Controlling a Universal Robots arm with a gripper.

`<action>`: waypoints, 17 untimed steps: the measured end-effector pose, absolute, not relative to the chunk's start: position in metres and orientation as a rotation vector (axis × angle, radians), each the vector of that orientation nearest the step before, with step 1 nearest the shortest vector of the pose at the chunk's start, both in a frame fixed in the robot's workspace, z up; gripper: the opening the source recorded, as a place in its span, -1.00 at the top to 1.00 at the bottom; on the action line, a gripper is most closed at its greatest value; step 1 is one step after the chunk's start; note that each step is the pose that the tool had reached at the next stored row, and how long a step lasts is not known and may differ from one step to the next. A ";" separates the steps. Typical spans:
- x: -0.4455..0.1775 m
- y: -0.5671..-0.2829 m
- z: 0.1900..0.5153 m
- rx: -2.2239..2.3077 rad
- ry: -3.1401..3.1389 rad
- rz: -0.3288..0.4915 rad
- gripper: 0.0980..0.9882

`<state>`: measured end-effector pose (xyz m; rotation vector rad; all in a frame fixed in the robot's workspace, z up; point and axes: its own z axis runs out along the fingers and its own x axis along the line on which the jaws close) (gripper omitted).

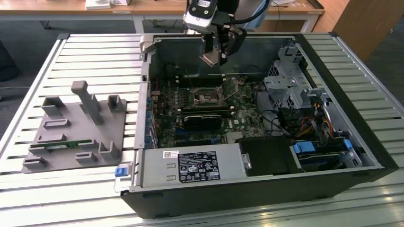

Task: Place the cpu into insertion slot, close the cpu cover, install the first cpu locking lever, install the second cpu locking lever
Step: 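Place the cpu into insertion slot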

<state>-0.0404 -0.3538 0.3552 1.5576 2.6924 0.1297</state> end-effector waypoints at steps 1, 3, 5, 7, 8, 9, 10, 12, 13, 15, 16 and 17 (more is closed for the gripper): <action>-0.040 -0.354 0.355 1.567 2.687 0.129 0.01; -0.040 -0.354 0.355 1.587 2.674 0.129 0.01; -0.040 -0.354 0.355 1.609 2.660 0.128 0.01; -0.040 -0.354 0.355 1.631 2.646 0.128 0.01; -0.040 -0.354 0.355 1.642 2.639 0.128 0.01; -0.040 -0.354 0.354 1.653 2.631 0.127 0.01; -0.040 -0.354 0.354 1.663 2.624 0.126 0.01; -0.040 -0.354 0.354 1.686 2.608 0.125 0.01; -0.040 -0.354 0.354 1.697 2.600 0.124 0.01; -0.040 -0.354 0.353 1.726 2.580 0.122 0.01; -0.040 -0.354 0.353 1.743 2.567 0.121 0.01; -0.040 -0.354 0.353 1.762 2.553 0.121 0.01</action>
